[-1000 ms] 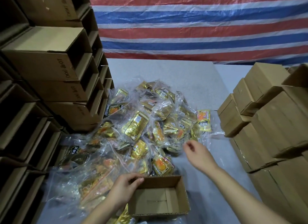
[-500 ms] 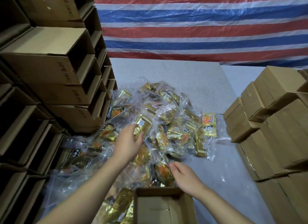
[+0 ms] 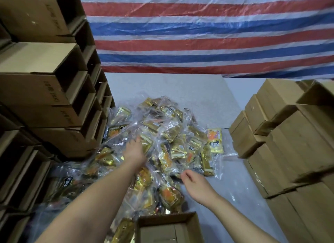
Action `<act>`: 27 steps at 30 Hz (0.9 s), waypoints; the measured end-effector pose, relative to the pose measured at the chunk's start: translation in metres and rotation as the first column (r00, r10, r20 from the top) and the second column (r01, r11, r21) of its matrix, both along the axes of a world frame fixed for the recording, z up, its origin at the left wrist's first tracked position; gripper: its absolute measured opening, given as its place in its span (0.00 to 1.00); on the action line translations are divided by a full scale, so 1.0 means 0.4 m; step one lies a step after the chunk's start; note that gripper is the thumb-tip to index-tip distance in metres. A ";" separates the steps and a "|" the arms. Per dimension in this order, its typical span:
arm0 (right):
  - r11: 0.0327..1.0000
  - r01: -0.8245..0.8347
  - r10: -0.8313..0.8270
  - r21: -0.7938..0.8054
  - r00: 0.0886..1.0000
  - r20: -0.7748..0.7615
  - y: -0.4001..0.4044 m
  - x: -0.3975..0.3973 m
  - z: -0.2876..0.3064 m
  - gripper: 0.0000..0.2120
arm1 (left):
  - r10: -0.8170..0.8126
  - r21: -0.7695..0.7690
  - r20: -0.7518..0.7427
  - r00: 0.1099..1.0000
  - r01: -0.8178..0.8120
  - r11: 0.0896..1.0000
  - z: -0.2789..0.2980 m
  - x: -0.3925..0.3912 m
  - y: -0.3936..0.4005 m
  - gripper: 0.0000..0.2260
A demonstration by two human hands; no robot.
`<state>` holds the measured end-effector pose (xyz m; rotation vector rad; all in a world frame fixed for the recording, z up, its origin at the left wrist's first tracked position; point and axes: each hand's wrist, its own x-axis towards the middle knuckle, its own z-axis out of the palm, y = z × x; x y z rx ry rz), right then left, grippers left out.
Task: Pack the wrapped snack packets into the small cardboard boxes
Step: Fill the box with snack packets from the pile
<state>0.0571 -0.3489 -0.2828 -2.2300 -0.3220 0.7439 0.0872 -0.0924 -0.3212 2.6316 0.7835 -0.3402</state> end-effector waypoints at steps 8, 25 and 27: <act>0.910 0.243 -0.203 0.334 0.967 -0.151 0.073 0.061 0.099 0.09 | 0.225 -0.393 0.445 0.867 -0.037 0.919 0.238 -0.050 0.043 0.42; 0.327 0.364 0.245 0.872 0.858 -0.450 0.151 0.065 0.328 0.35 | 0.180 -0.684 0.585 0.790 0.363 0.632 0.510 -0.190 -0.197 0.32; 0.362 0.337 0.222 0.869 0.874 -0.432 0.134 0.050 0.340 0.36 | 0.120 -0.523 0.652 0.748 0.330 0.786 0.522 -0.201 -0.223 0.34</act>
